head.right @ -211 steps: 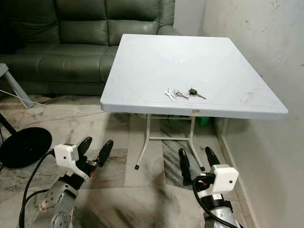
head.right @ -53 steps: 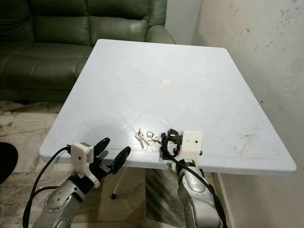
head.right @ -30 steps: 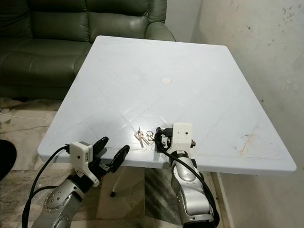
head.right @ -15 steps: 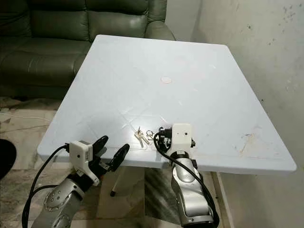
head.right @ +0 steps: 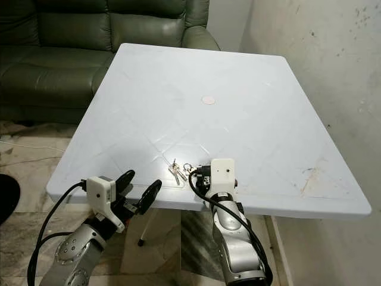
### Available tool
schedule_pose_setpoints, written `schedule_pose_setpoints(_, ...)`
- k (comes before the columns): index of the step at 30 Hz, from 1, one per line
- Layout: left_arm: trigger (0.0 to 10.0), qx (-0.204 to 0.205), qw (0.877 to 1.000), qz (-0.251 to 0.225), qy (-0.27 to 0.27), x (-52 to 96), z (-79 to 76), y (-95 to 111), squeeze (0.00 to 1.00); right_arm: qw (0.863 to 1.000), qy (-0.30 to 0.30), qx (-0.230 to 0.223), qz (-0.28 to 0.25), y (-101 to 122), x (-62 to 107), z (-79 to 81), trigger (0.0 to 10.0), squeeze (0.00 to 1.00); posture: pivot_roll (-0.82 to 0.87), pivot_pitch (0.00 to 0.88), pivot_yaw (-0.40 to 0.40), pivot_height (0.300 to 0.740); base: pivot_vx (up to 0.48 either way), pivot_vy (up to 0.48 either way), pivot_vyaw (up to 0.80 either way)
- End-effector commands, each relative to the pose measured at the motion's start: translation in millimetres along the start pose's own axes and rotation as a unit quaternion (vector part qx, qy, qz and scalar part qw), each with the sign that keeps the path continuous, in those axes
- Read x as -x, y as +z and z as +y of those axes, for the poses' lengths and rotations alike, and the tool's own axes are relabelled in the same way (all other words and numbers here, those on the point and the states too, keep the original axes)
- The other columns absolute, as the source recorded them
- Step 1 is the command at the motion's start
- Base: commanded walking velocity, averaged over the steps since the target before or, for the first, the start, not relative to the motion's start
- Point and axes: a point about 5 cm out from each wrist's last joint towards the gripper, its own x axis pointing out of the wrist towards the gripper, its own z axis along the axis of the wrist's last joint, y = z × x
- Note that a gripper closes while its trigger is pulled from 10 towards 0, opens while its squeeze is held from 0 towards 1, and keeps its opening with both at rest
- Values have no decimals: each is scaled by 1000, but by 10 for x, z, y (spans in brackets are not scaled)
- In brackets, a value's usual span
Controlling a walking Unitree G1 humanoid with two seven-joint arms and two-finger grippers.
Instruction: Hang keys on a hook
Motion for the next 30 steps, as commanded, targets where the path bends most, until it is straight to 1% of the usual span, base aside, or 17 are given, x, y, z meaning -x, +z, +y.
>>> schedule_pose_setpoints(1, 10000, -3, 1000, -3, 0, -13, -9, 29, 0, 1000, -14, 10, -1, -27, 18, -25, 3765, 0, 33, 110, -94, 740, 0, 0, 0)
schedule_pose_setpoints(2, 10000, -3, 1000, -3, 0, -13, -10, 28, 0, 1000, -16, 10, -5, -22, 22, -29, 627, 0, 33, 110, -94, 740, 0, 0, 0)
schedule_pose_setpoints(3, 10000, -3, 1000, -3, 0, -13, -12, 27, 0, 1000, -14, 7, -9, -14, 28, -28, 0, 0, 33, 110, -94, 740, 0, 0, 0)
schedule_pose_setpoints(15, 10000, -3, 1000, -4, 0, -22, -10, 32, 0, 1000, -16, 16, -15, -6, 22, -27, 0, 0, 33, 108, -92, 740, 0, 0, 0)
schedule_pose_setpoints(30, 10000, -3, 1000, -4, 2, -21, -10, 39, 0, 1000, -11, 16, -16, -16, 29, -8, 0, 0, 37, 115, -95, 740, 0, 0, 0)
